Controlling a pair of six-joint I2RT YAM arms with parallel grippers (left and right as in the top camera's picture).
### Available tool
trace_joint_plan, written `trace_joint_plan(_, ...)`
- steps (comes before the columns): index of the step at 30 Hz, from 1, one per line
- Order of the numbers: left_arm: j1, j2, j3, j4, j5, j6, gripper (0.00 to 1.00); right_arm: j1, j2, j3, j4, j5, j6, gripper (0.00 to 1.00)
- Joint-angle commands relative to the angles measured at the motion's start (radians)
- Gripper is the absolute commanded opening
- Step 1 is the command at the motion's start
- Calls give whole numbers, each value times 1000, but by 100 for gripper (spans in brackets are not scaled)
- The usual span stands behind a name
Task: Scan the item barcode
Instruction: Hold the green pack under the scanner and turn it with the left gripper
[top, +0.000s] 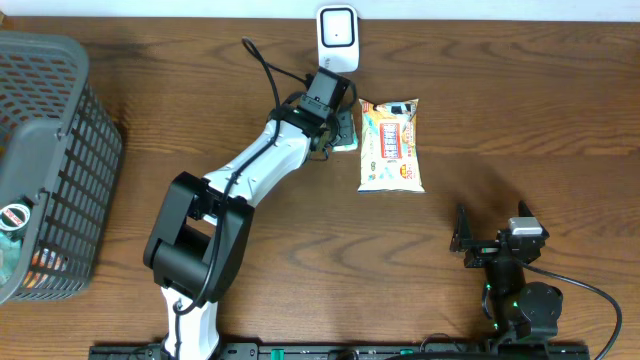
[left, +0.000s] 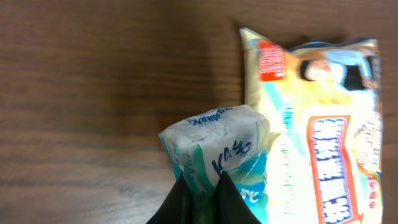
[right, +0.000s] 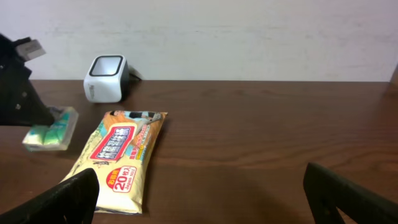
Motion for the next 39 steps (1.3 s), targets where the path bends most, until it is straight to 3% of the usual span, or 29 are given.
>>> trace_joint_plan(1, -12, 3, 2, 21, -9, 108, 8, 4, -5, -3, -3, 8, -11, 99)
trace_joint_plan(19, 5, 71, 1, 109, -11, 143, 12, 4, -5, -3, -3, 8, -11, 99)
trace_joint_plan(28, -19, 71, 1, 139, 66, 143, 14, 4, -5, -3, -3, 8, -11, 99)
trace_joint_plan(29, -19, 71, 1, 140, 66, 143, 16, 4, -5, -3, -3, 8, -11, 99)
trace_joint_plan(32, -14, 71, 1, 139, 66, 143, 36, 4, -5, -3, -3, 8, -11, 100)
trace_joint_plan(35, -7, 71, 2, 139, 66, 143, 49, 4, -5, -3, -3, 8, -11, 99)
trace_joint_plan(39, 6, 67, 2, 138, 67, 143, 50, 4, -5, -3, -3, 8, -11, 99)
